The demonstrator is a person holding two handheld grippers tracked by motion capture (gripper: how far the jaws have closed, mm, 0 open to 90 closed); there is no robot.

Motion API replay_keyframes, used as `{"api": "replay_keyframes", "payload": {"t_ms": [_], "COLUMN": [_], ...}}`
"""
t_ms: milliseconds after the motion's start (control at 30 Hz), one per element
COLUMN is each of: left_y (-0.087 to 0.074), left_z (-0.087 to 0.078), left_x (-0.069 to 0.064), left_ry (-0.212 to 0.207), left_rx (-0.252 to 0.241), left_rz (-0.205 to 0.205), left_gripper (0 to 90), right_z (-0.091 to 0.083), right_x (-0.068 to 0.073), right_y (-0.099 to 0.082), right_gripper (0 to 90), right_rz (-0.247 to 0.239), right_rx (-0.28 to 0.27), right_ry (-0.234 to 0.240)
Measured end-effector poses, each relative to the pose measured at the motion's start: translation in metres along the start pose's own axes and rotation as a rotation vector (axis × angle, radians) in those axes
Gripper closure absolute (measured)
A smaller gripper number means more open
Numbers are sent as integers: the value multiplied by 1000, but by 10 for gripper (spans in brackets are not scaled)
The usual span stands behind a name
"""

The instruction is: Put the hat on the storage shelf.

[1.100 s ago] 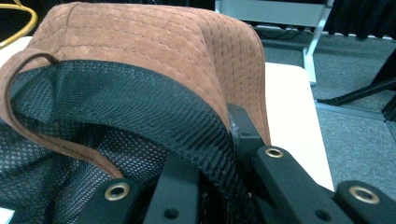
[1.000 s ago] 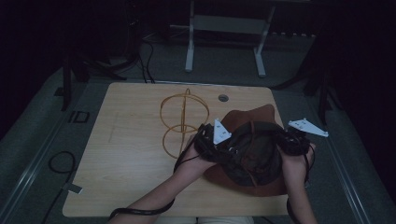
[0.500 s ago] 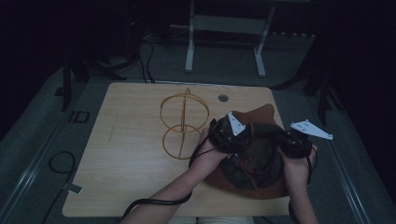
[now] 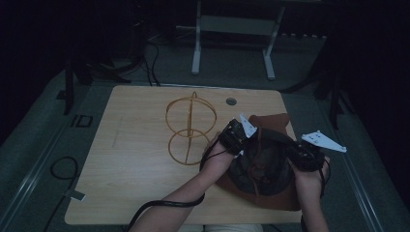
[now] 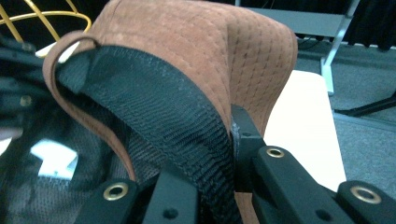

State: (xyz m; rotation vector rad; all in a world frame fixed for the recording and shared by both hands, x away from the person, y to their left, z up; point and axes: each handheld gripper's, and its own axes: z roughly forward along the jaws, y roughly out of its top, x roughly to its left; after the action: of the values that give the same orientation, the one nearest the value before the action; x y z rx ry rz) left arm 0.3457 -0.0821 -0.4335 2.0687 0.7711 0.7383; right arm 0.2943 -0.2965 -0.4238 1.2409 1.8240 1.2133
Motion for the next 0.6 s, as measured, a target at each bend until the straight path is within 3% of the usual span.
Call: {"api": "replay_keyframes", "payload": {"t_ms": [167, 300, 433, 533, 567, 600], "left_y": [11, 17, 19, 20, 20, 20], "left_z": [-3, -8, -14, -18, -25, -27], "left_x": [1, 4, 6, 9, 10, 11], "left_ry": [7, -10, -1, -6, -6, -13], "left_rx": [-16, -41, -81, -106, -137, -149], "left_rz": [15, 17, 11, 4, 2, 4], "left_gripper": [863, 865, 865, 865, 865, 865], "right_z": [-4, -16, -27, -33, -36, -42], "right_x": [-2, -4, -3, -2, -2, -3], "right_y": [-2, -4, -7, -10, -12, -16], "right_gripper": [807, 696, 581, 528, 510, 490], "right_rz": [23, 22, 16, -11, -30, -53], "right_rx": [-12, -11, -6, -10, -17, -17], "right_ry": [1, 30, 70, 99, 110, 153]}}
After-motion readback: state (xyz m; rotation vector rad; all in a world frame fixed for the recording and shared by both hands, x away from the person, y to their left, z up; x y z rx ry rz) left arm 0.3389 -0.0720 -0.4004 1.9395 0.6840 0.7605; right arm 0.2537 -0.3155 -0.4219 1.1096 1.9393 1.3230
